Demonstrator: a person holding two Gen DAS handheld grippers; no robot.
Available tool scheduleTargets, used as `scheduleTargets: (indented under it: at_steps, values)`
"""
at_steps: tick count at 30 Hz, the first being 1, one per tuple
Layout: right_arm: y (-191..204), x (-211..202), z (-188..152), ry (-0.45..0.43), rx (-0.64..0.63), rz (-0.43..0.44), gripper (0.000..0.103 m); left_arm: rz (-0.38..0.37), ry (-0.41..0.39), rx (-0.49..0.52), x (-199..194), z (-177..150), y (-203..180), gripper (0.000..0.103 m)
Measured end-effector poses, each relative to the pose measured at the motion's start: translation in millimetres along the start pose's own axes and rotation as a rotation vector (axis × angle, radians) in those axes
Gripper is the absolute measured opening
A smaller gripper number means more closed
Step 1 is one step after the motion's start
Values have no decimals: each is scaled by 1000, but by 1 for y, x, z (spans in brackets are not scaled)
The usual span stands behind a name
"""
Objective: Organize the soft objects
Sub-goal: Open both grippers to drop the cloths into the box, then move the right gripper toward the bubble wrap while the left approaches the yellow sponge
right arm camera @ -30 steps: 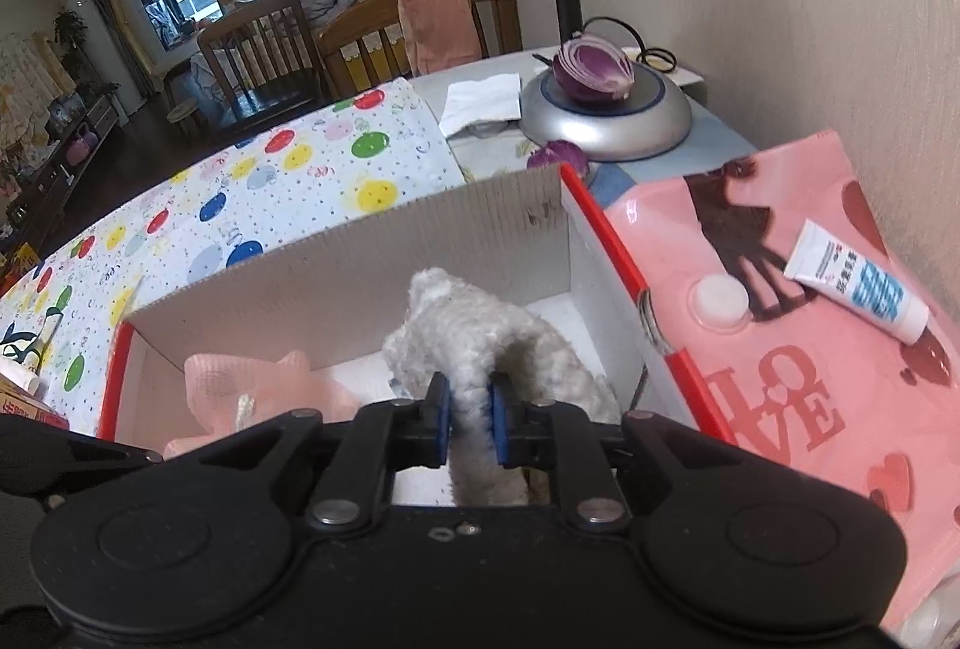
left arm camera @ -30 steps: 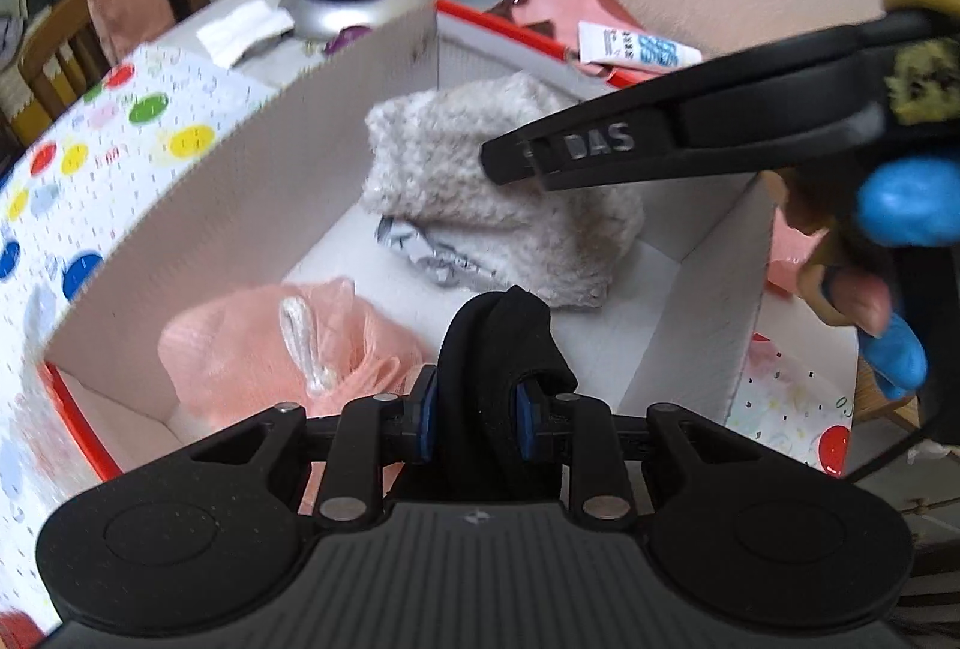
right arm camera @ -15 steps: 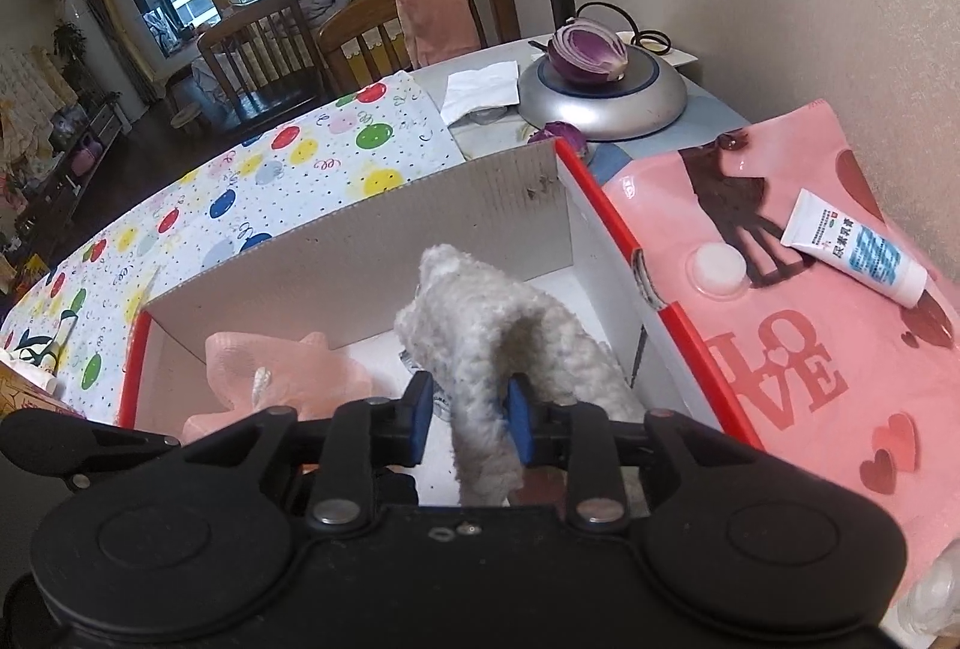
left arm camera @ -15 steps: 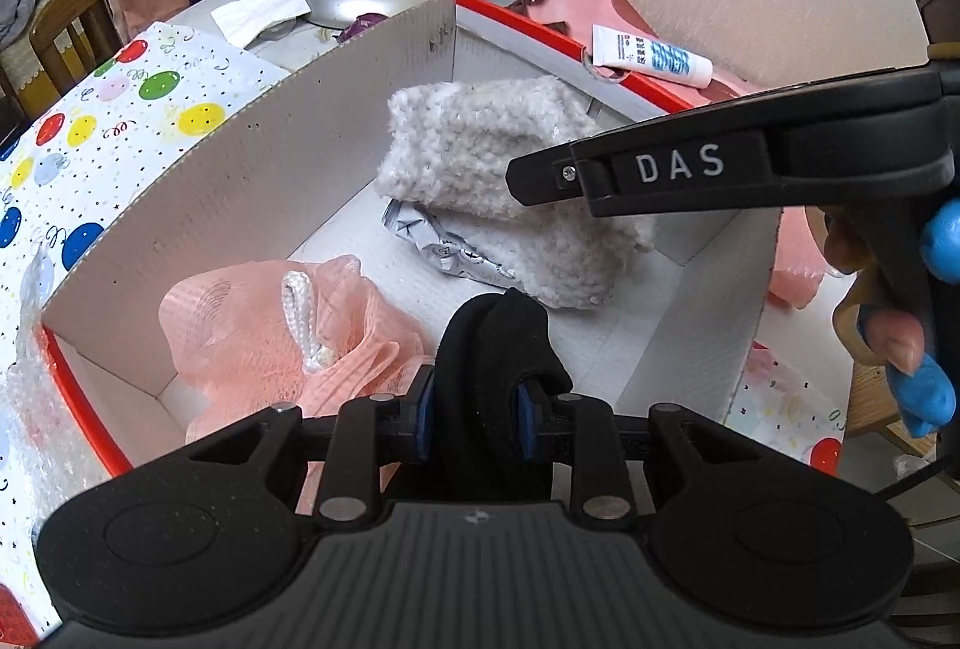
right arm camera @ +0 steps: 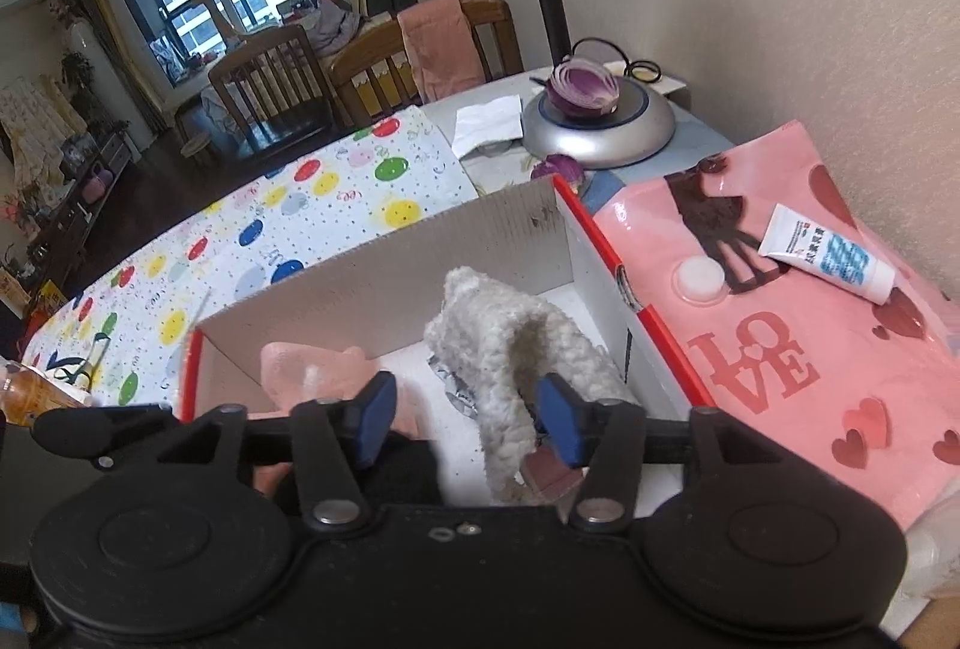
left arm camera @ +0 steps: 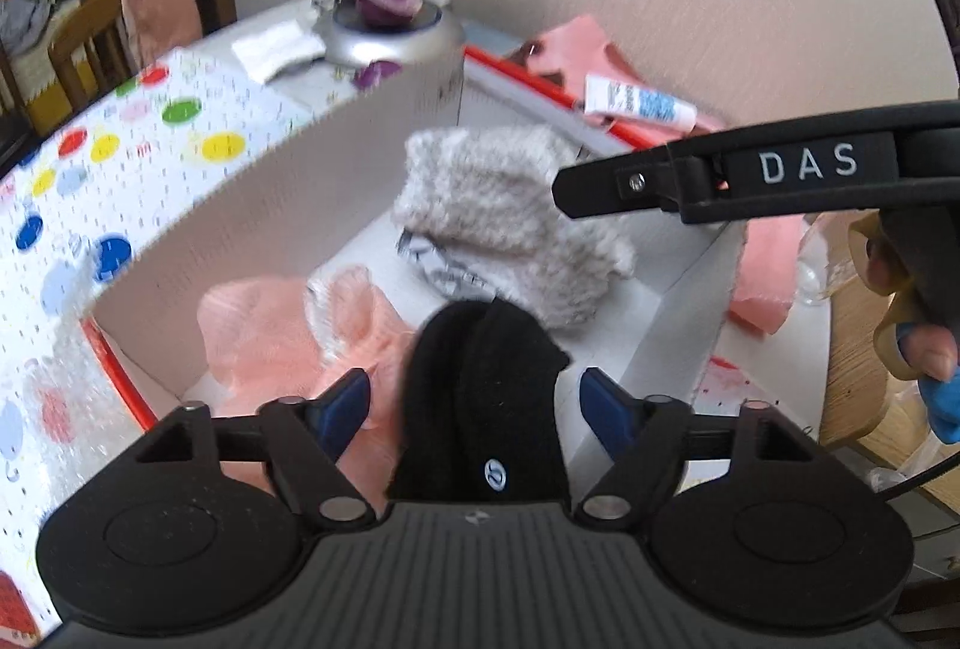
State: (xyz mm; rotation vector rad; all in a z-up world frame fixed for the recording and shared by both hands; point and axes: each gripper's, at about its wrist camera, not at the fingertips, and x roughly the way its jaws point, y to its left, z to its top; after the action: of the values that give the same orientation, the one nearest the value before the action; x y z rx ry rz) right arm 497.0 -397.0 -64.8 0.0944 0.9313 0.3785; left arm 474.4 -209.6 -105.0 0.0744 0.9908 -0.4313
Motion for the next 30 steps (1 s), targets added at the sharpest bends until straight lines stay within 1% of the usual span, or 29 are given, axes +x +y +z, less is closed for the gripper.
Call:
scheduleTargets:
  at_steps: [2, 6, 9, 10, 14, 16, 19, 24, 25, 26, 30]
  values:
    - [2, -9, -1, -11, 8, 5, 56, -1, -10, 5, -7, 0, -1, 77]
    - [13, -29, -1, -47, 3, 24, 62, -18, -71, -2, -31, -5, 3, 77]
    - [28, -45, -3, -77, -25, 43, 64, -16, -122, -13, -55, -12, 10, 77]
    - [33, -49, -4, -86, -32, 49, 67, -13, -138, -21, -63, -15, 13, 77]
    - [57, -67, -10, -123, -55, 80, 70, 11, -210, -47, -100, -29, 29, 77]
    - [71, -74, -14, -141, -72, 89, 75, 34, -243, -56, -119, -39, 37, 77]
    - [95, -81, -22, -156, -104, 108, 78, 57, -288, -79, -148, -57, 53, 77]
    - [141, -87, -34, -171, -158, 151, 83, 116, -351, -108, -192, -93, 79, 77]
    - [151, -87, -36, -172, -168, 161, 85, 131, -358, -119, -200, -100, 84, 79]
    - [160, -87, -39, -172, -177, 170, 85, 146, -361, -134, -207, -107, 90, 84]
    - [197, -82, -48, -173, -206, 201, 89, 173, -382, -195, -237, -139, 119, 85]
